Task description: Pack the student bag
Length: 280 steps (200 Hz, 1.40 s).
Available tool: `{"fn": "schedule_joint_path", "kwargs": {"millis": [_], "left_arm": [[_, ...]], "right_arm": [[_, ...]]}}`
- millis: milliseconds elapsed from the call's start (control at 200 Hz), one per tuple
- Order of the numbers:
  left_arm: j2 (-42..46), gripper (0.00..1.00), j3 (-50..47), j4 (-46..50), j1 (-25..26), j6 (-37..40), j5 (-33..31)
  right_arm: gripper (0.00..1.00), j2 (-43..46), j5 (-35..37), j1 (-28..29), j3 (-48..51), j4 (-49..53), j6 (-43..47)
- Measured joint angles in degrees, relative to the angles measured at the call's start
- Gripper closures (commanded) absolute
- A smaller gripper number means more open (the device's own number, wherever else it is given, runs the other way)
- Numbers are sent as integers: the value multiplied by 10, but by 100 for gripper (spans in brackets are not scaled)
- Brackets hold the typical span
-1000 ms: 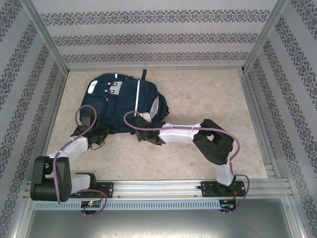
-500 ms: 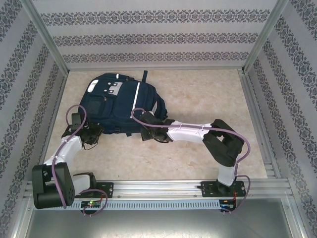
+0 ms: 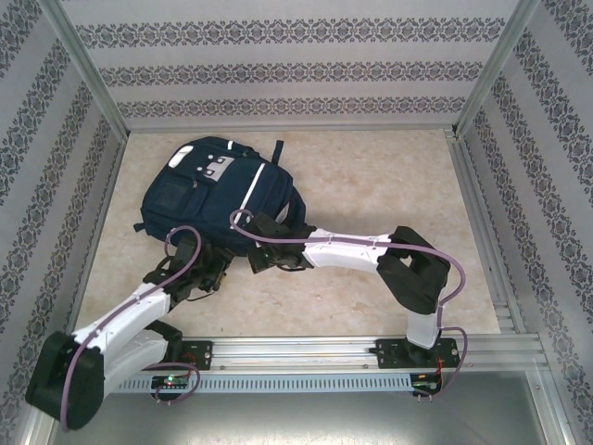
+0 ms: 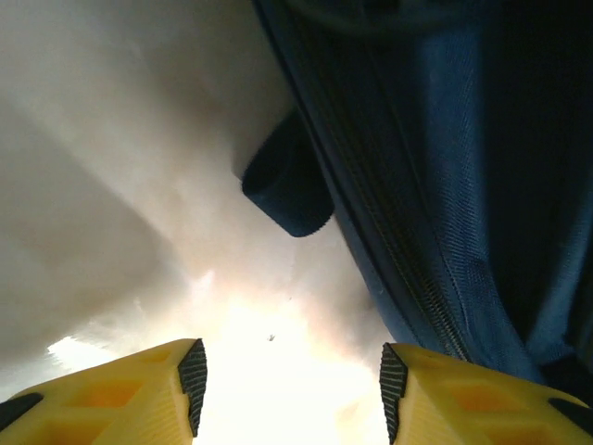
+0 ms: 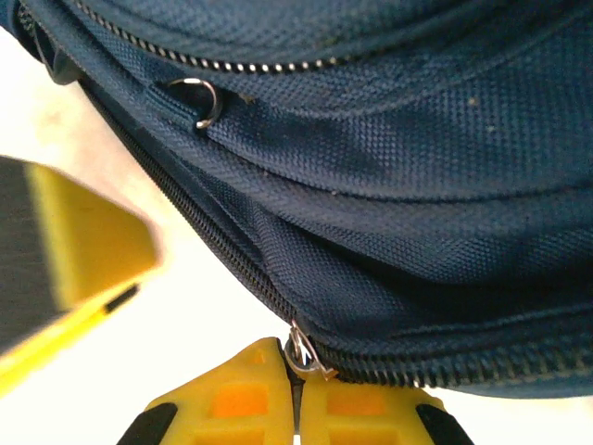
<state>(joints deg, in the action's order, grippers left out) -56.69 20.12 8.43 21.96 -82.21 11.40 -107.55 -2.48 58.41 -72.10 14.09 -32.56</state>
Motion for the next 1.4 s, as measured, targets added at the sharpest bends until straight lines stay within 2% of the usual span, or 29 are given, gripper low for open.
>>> {"fn": "schedule_joint_path", "kwargs": {"millis": [170, 300, 385, 465, 679, 854, 1009, 1194, 1314, 1399], "left_arm": [[-82, 45, 20, -54, 29, -28, -37], [-110, 54, 31, -63, 42, -36, -59], [-111, 81, 34, -65, 46, -38, -73], [-111, 100, 38, -75, 47, -37, -83], [-97, 100, 37, -71, 47, -38, -98], [-38, 100, 21, -43, 37, -37, -104], [38, 100, -3, -3, -19, -23, -93], [122, 100, -4, 82, -155, 34, -117], [138, 100, -4, 117, -228, 78, -107], [118, 100, 2, 128, -255, 107, -89]], "right_arm": [[100, -16, -6, 6, -19, 13, 11], [100, -23, -6, 7, -22, 16, 15], [100, -24, -7, 7, -23, 16, 15], [100, -24, -7, 9, -24, 16, 15], [100, -24, -4, 10, -24, 15, 15], [100, -12, -6, 3, -7, -10, 15], [100, 24, -13, -14, 36, -31, 15], [100, 69, 10, -66, 97, -14, 25], [100, 94, 22, -111, 123, -2, 37], [100, 107, 29, -130, 127, 11, 47]]}}
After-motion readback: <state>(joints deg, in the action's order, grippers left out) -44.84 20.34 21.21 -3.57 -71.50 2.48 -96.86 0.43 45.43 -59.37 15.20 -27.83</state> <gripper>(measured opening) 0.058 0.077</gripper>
